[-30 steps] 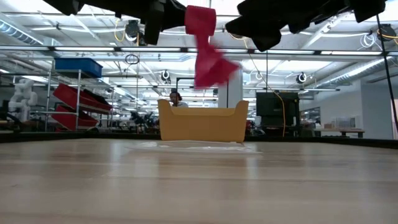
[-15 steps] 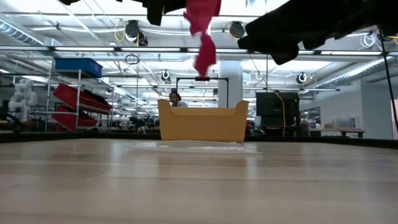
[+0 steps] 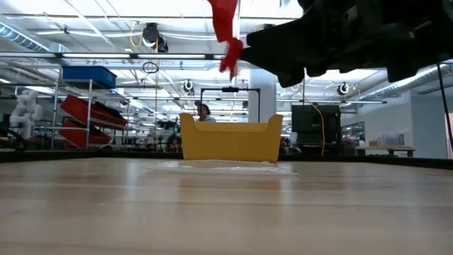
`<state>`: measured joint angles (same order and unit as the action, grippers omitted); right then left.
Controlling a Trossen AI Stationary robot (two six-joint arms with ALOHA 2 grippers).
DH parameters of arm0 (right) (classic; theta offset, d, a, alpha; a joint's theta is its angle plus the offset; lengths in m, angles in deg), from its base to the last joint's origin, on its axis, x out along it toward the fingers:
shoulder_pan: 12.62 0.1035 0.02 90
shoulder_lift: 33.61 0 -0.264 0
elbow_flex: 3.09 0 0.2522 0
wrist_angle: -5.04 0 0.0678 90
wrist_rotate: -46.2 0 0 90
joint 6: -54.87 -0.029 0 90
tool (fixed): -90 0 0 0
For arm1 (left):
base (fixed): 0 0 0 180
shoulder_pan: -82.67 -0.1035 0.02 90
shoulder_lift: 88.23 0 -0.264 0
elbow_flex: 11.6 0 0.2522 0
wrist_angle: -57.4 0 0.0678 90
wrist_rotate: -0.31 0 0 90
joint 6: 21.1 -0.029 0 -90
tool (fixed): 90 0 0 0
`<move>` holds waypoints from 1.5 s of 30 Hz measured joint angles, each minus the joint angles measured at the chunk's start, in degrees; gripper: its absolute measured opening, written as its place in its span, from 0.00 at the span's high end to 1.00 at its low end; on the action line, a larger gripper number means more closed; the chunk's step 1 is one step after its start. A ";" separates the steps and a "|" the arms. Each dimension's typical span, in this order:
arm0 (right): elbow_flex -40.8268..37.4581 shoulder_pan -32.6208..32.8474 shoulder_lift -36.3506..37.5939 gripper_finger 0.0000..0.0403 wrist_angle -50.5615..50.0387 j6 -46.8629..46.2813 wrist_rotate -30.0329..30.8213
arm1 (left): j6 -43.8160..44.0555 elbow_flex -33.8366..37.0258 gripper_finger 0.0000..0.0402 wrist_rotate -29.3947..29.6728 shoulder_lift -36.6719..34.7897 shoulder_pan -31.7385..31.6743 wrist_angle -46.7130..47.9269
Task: Roll bandage
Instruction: Roll the red bandage
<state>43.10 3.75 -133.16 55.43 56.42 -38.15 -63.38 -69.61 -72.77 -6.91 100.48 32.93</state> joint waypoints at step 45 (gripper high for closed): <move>7.14 -5.39 3.65 0.84 -13.86 5.76 -14.48 | 2.97 0.07 0.97 -7.84 0.04 -3.26 1.47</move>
<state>50.25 -1.64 -129.51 41.57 62.17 -52.64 -60.41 -69.54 -80.61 -6.87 97.22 34.40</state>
